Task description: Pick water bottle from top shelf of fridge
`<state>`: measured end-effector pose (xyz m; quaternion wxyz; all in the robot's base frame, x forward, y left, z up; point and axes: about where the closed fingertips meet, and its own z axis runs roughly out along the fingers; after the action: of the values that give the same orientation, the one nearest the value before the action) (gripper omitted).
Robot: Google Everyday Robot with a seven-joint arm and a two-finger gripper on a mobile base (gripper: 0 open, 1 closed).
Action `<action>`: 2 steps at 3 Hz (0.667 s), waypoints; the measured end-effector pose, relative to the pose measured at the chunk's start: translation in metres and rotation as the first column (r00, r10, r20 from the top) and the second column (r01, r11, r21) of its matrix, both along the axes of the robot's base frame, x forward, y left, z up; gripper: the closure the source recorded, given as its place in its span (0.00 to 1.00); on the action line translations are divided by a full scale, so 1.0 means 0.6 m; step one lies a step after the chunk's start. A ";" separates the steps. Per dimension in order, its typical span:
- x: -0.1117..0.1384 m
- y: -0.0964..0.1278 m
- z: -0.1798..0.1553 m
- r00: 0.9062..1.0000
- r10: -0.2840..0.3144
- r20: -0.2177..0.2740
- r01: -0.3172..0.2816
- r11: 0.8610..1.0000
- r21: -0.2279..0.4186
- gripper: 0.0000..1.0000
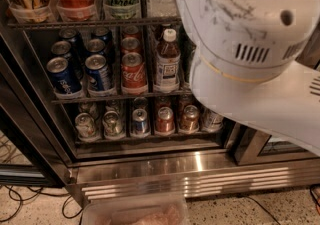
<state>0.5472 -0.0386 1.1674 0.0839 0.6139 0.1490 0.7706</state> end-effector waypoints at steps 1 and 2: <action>-0.010 0.000 -0.005 1.000 -0.003 -0.009 0.003 1.000 0.012 1.00; -0.020 0.001 -0.004 1.000 -0.003 -0.014 0.003 1.000 0.019 1.00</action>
Offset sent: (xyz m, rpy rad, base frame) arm -0.0136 -0.0009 -0.0120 0.0166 0.0382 -0.0118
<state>0.5350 -0.0378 1.1652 0.0784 0.6204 0.1415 0.7674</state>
